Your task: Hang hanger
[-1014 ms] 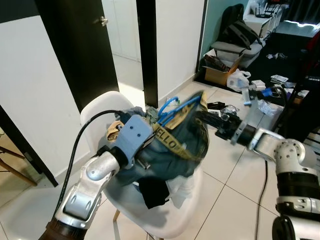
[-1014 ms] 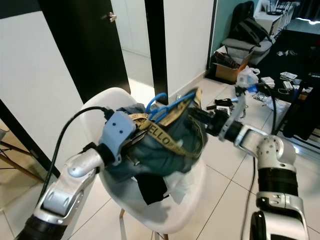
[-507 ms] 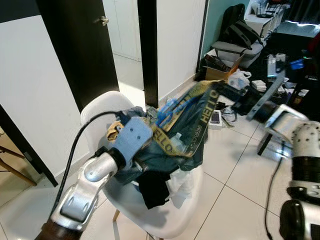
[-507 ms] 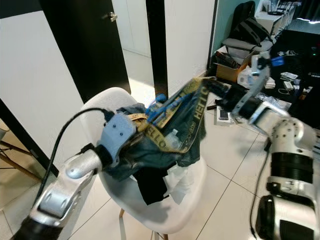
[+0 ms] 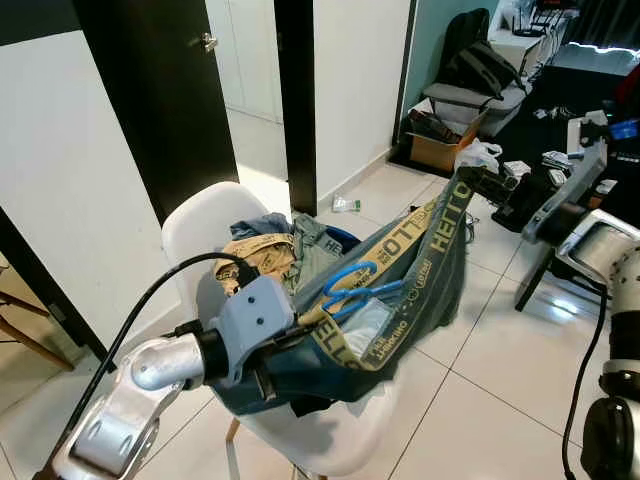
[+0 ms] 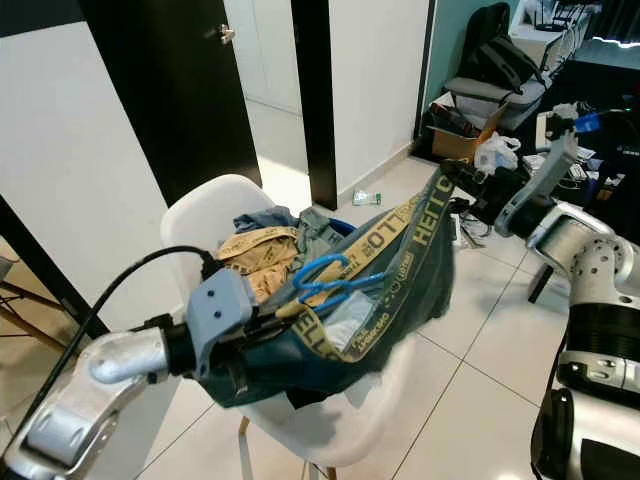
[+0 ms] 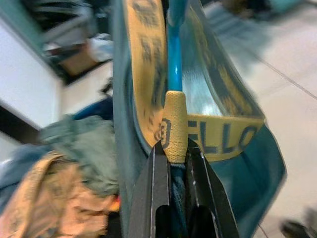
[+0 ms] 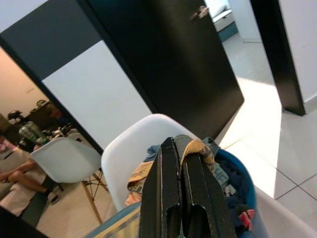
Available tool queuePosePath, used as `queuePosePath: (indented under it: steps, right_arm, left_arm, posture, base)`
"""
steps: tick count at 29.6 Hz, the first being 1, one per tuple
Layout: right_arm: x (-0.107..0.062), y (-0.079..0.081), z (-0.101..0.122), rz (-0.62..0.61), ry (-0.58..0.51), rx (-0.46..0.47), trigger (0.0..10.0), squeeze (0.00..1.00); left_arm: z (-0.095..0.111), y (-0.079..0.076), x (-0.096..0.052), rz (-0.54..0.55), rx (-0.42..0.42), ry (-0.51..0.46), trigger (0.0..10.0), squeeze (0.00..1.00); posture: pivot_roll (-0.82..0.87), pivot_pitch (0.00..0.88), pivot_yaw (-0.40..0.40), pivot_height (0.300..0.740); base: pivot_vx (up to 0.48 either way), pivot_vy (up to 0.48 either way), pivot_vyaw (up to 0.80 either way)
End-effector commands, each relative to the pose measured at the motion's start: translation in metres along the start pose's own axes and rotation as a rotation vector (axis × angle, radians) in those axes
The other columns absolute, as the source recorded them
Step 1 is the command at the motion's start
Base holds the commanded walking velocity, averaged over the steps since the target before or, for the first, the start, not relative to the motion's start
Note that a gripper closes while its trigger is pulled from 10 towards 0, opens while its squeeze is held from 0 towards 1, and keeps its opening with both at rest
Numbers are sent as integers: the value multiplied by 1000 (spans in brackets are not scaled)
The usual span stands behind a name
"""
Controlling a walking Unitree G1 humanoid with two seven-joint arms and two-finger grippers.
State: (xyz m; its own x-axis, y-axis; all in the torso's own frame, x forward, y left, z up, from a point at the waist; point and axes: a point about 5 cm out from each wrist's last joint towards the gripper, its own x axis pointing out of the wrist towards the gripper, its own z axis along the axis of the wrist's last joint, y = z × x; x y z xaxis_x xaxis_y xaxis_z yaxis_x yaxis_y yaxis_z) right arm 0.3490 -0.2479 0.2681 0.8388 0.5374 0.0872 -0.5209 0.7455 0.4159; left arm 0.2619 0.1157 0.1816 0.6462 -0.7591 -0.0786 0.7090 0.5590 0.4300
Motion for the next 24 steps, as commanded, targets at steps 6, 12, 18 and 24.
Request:
queuePosePath:
  steps: [6, 12, 18, 24]
  right_arm:
    - [7, 22, -12, 125, 72, 9, 0, 0]
    - [12, 40, -18, 226, 89, 14, 0, 0]
    - [9, 51, -35, 314, 166, 11, 0, 0]
    - [1, 45, -56, 303, 270, 2, 0, 0]
  left_arm:
    - [-7, 23, 11, 267, -24, 68, 10000, 0]
    - [-17, 31, 14, 400, -84, 148, 10000, 0]
    - [-26, 42, 9, 517, -184, 191, 10000, 0]
    - [-23, 43, 11, 524, -273, 146, 10000, 0]
  posture:
    - [-45, 0, 3, 740]
    - [-46, 0, 9, 740]
    - [-49, 0, 9, 740]
    - [-48, 0, 8, 740]
  base:
    - [0, 0, 0]
    - [0, 0, 0]
    - [0, 0, 0]
    - [0, 0, 0]
